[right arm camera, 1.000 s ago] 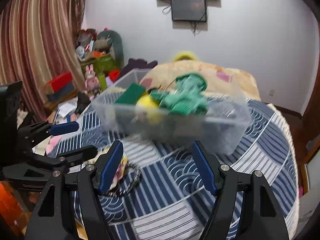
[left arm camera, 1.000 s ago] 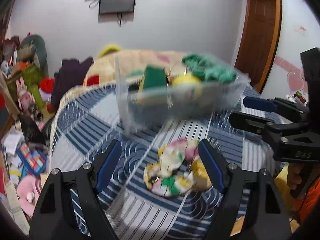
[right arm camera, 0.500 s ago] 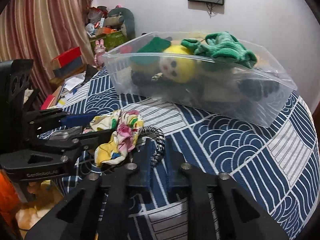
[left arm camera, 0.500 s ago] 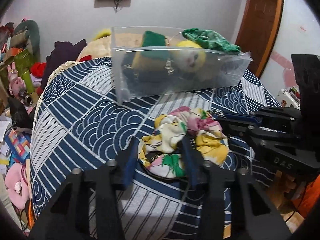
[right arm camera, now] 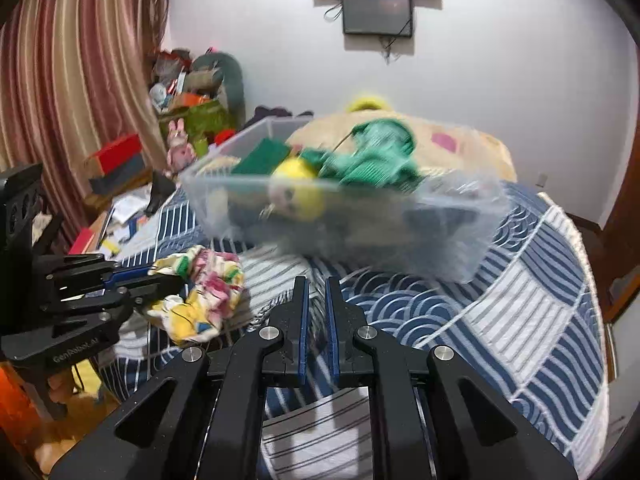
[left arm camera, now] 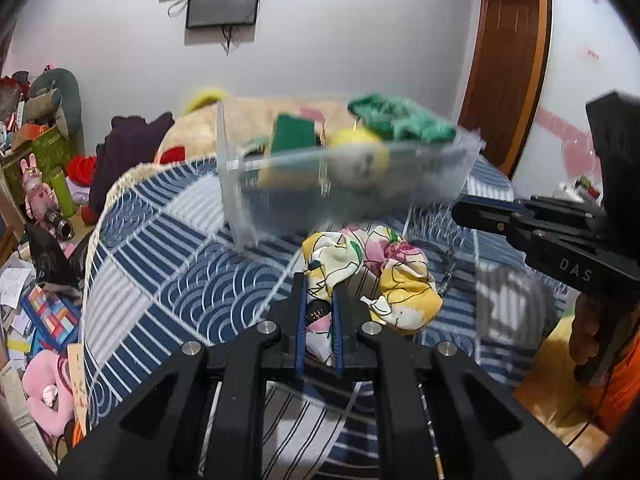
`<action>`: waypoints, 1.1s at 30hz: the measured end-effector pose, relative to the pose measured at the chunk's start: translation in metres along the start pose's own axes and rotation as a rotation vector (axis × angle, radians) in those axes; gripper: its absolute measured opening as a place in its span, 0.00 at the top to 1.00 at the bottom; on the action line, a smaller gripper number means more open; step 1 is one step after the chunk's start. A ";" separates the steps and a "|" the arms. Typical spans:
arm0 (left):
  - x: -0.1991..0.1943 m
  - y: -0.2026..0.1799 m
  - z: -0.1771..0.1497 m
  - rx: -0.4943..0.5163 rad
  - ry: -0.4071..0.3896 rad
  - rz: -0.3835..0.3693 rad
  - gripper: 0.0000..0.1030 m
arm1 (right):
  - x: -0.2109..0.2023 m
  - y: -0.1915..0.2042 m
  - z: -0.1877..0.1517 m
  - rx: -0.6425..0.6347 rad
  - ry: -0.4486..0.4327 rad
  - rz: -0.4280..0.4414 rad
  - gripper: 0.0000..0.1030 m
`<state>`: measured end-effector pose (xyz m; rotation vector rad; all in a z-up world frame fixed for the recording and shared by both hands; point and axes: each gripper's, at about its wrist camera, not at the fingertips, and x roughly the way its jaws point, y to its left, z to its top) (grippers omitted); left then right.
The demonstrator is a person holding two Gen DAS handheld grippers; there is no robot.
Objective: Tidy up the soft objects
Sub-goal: 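Place the scrunchie and bracelet into the clear box and release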
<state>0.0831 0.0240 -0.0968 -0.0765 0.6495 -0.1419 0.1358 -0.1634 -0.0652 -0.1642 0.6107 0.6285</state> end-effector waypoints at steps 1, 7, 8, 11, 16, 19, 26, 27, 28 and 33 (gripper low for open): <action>-0.004 0.000 0.005 -0.004 -0.021 -0.003 0.90 | -0.005 -0.003 0.001 0.005 -0.013 -0.005 0.93; -0.022 0.000 0.029 0.003 -0.112 0.012 0.90 | -0.015 -0.011 0.007 0.025 -0.042 -0.017 0.93; -0.022 0.000 0.031 0.000 -0.118 0.012 0.90 | -0.011 -0.012 0.005 0.027 -0.030 -0.035 0.92; -0.025 0.000 0.037 -0.007 -0.131 0.004 0.90 | 0.003 -0.014 0.000 0.037 0.029 -0.014 0.83; -0.022 0.001 0.037 -0.016 -0.137 0.000 0.90 | 0.024 -0.013 -0.008 0.051 0.088 0.008 0.66; -0.020 0.001 0.036 -0.028 -0.136 -0.003 0.90 | 0.034 -0.009 -0.011 0.040 0.113 0.031 0.80; -0.018 0.006 0.041 -0.039 -0.148 0.012 0.90 | 0.026 -0.002 -0.011 -0.016 0.067 -0.002 0.93; -0.018 0.008 0.042 -0.044 -0.151 0.014 0.90 | 0.021 -0.001 -0.009 -0.018 0.051 -0.007 0.93; -0.018 0.009 0.044 -0.050 -0.155 0.016 0.90 | 0.015 -0.002 -0.006 -0.015 0.035 -0.008 0.93; -0.017 0.009 0.060 -0.050 -0.189 0.043 0.90 | -0.013 -0.011 0.008 0.011 -0.054 -0.029 0.93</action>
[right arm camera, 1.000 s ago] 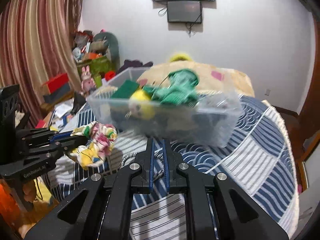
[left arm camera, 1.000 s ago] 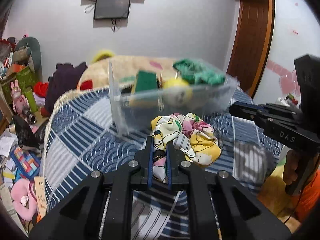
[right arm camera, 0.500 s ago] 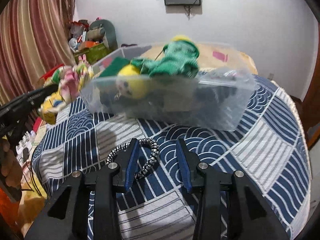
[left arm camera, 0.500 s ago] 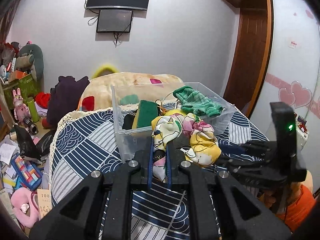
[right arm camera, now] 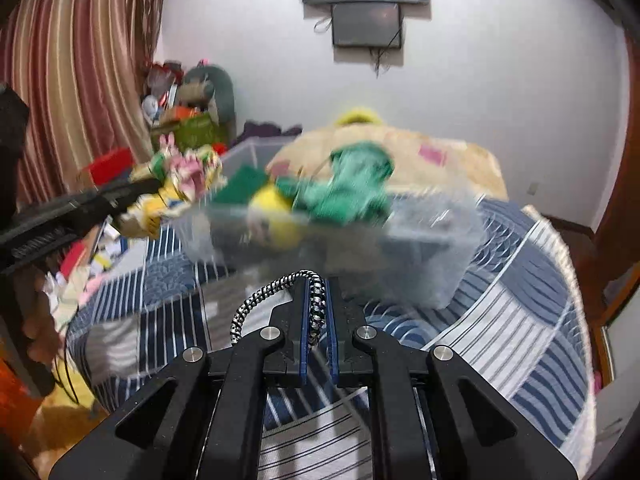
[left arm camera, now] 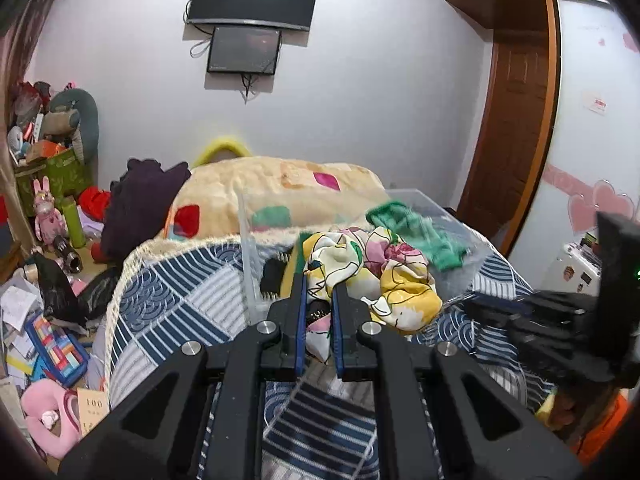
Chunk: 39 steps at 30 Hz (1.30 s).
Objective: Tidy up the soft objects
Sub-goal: 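Place the scrunchie and bracelet into the clear box and release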
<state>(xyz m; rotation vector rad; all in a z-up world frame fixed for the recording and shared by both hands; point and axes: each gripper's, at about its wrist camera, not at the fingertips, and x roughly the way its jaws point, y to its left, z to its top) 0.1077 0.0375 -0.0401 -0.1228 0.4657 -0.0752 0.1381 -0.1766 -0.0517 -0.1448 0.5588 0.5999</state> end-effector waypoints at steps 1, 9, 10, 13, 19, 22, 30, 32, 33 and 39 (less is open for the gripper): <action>0.001 -0.001 0.003 0.003 -0.007 0.006 0.90 | -0.005 -0.002 0.003 0.006 -0.018 -0.004 0.93; 0.021 -0.006 0.022 0.017 -0.044 0.050 0.90 | -0.024 -0.029 0.047 0.061 -0.156 -0.111 0.93; 0.024 -0.005 0.022 0.014 -0.041 0.055 0.90 | -0.023 -0.032 0.051 0.065 -0.164 -0.124 0.93; 0.038 0.000 0.021 -0.001 -0.019 0.063 0.90 | -0.010 -0.037 0.063 0.071 -0.169 -0.169 0.93; 0.065 0.007 0.014 -0.018 0.055 0.078 0.90 | 0.026 -0.044 0.066 0.059 -0.095 -0.205 0.93; 0.072 0.008 0.007 -0.011 0.081 0.081 0.90 | 0.044 -0.041 0.057 0.031 -0.027 -0.212 0.93; 0.065 0.004 0.001 0.020 0.090 0.089 0.78 | 0.039 -0.042 0.047 0.032 0.022 -0.174 0.74; 0.061 0.004 0.002 0.014 0.090 0.085 0.77 | 0.033 -0.041 0.048 0.018 0.012 -0.178 0.74; 0.059 0.005 0.003 0.007 0.090 0.081 0.76 | 0.030 -0.040 0.048 0.011 0.005 -0.178 0.74; 0.036 0.005 0.009 0.000 0.054 0.072 0.71 | 0.004 -0.035 0.051 -0.010 -0.060 -0.182 0.62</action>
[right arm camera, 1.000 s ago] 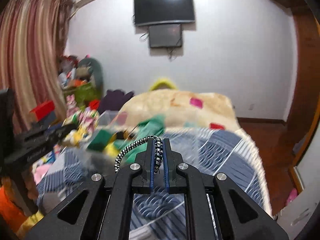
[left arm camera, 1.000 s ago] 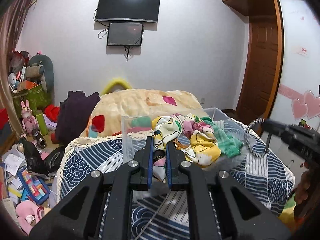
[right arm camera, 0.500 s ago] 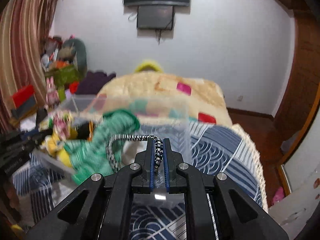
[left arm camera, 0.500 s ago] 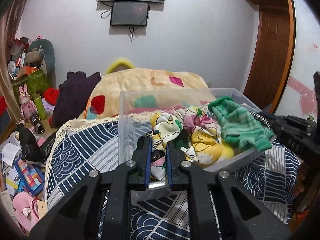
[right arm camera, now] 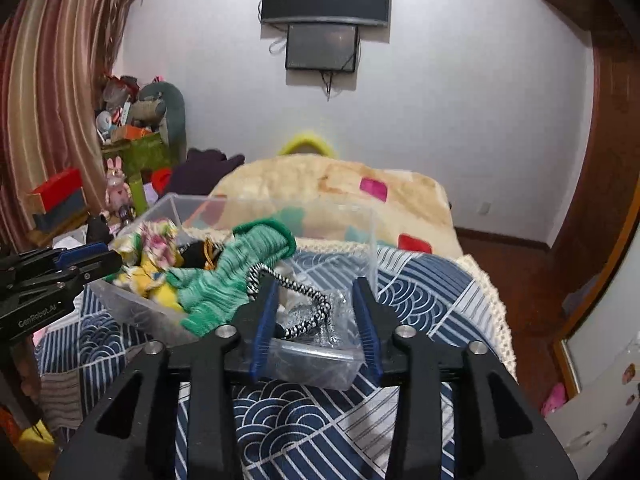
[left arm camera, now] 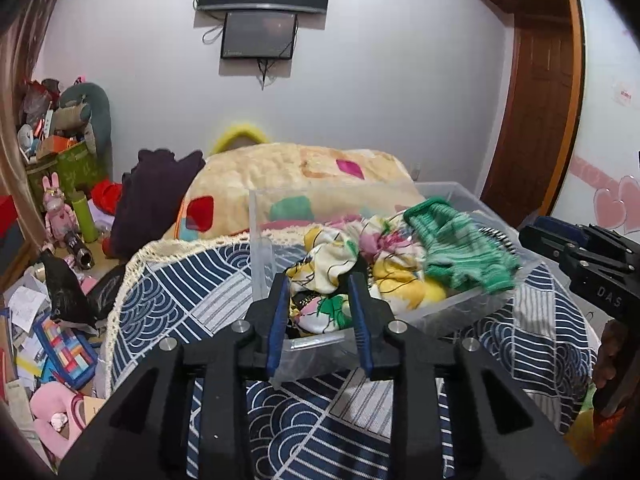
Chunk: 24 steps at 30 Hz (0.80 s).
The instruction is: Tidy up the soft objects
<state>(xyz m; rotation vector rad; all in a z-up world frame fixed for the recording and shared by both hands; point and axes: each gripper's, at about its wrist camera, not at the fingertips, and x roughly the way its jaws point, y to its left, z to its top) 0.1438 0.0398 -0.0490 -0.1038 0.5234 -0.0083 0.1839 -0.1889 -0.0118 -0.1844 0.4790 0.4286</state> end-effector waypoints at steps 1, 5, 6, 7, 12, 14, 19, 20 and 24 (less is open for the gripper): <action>-0.005 -0.002 0.001 0.005 -0.011 0.000 0.71 | -0.005 0.000 0.001 -0.001 -0.013 0.003 0.61; -0.032 -0.014 0.006 0.033 -0.070 -0.015 0.70 | -0.024 0.001 0.008 -0.005 -0.073 0.004 0.58; -0.039 -0.017 0.008 0.041 -0.086 -0.019 0.69 | -0.029 0.002 0.010 -0.006 -0.088 0.002 0.56; -0.044 -0.019 0.009 0.044 -0.096 -0.020 0.66 | -0.032 0.003 0.011 -0.008 -0.101 -0.006 0.53; -0.073 -0.028 0.014 0.051 -0.158 -0.050 0.62 | -0.051 0.006 0.015 0.017 -0.160 0.035 0.49; -0.084 -0.031 0.014 0.052 -0.188 -0.055 0.55 | -0.062 0.008 0.013 0.022 -0.197 0.046 0.32; -0.102 -0.034 0.011 0.048 -0.242 -0.056 0.41 | -0.085 0.014 0.006 0.026 -0.299 0.055 0.19; -0.104 -0.034 0.011 0.043 -0.247 -0.058 0.38 | -0.088 0.014 0.005 0.030 -0.309 0.061 0.17; -0.107 -0.033 0.008 0.024 -0.265 -0.052 0.27 | -0.092 0.014 0.002 0.043 -0.323 0.080 0.09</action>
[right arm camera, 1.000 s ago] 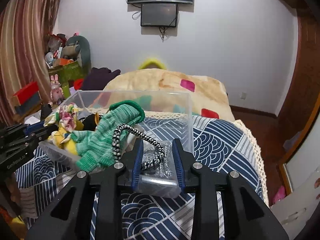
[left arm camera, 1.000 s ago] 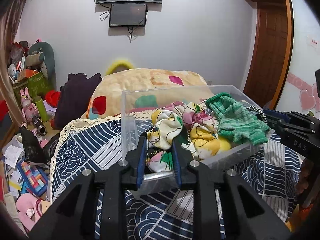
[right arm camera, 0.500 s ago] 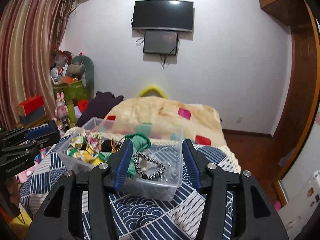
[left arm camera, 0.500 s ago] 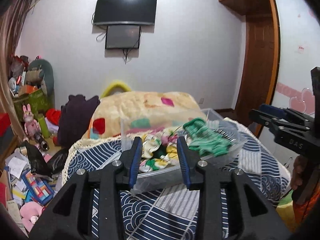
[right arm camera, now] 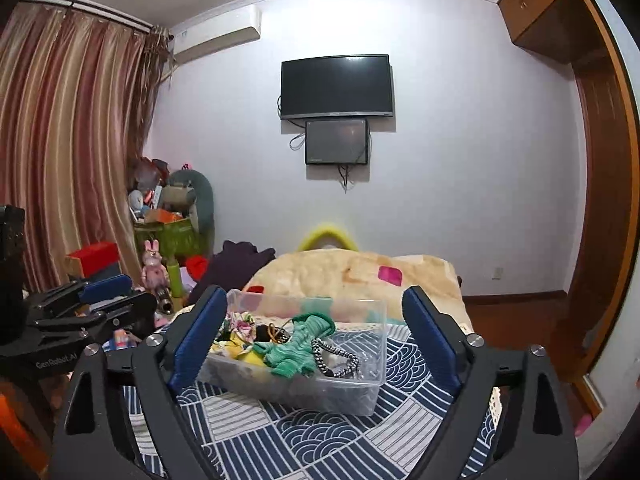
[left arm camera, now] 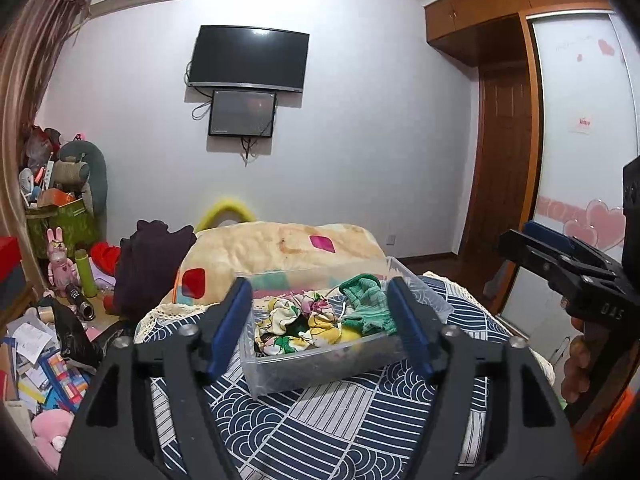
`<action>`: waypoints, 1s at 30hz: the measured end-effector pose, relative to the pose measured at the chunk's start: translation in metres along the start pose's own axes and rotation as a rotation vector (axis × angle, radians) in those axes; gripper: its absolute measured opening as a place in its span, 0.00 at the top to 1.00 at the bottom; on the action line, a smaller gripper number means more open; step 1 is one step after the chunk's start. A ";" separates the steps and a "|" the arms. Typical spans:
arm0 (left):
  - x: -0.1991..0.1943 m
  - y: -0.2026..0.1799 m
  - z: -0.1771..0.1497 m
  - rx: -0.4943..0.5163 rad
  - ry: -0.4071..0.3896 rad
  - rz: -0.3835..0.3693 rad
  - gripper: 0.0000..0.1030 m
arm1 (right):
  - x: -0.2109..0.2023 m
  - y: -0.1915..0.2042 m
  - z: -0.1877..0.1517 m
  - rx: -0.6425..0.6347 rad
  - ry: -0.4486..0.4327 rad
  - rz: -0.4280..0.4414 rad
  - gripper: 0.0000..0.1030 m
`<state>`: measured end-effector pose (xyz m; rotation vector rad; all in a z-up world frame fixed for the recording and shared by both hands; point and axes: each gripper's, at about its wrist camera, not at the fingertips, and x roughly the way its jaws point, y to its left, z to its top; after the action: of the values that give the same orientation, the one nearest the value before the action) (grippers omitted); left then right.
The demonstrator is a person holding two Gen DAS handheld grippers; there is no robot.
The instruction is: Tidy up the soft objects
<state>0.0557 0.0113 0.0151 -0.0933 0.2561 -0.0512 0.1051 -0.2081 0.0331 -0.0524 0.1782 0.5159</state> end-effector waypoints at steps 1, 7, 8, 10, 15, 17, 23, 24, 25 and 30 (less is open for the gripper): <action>-0.003 0.000 -0.001 -0.006 -0.011 0.006 0.22 | 0.000 0.000 -0.001 0.001 -0.001 -0.001 0.04; -0.010 0.001 -0.003 -0.014 -0.039 0.012 0.14 | -0.002 0.004 -0.008 -0.001 -0.008 -0.010 0.02; -0.011 0.001 -0.003 -0.015 -0.041 0.011 0.13 | -0.001 0.004 -0.008 0.000 -0.007 -0.011 0.02; -0.013 0.000 -0.004 -0.010 -0.046 0.014 0.12 | -0.001 0.003 -0.009 0.001 -0.005 -0.009 0.02; -0.014 0.000 -0.006 -0.009 -0.052 0.014 0.08 | -0.004 0.004 -0.012 0.006 -0.003 -0.006 0.01; -0.014 0.000 -0.006 -0.010 -0.050 0.011 0.08 | -0.004 0.004 -0.012 0.008 0.000 -0.004 0.01; -0.014 -0.002 -0.007 0.001 -0.052 0.010 0.08 | -0.005 0.004 -0.012 0.013 0.003 -0.001 0.01; -0.015 -0.002 -0.007 0.003 -0.052 0.009 0.08 | -0.005 0.004 -0.011 0.014 0.003 -0.001 0.01; -0.015 -0.003 -0.007 0.004 -0.053 0.009 0.08 | -0.005 0.004 -0.012 0.014 0.004 -0.001 0.01; -0.016 -0.004 -0.007 0.014 -0.054 0.011 0.08 | -0.005 0.004 -0.011 0.014 0.003 -0.002 0.01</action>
<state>0.0385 0.0076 0.0126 -0.0791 0.2018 -0.0397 0.0973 -0.2085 0.0228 -0.0391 0.1845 0.5130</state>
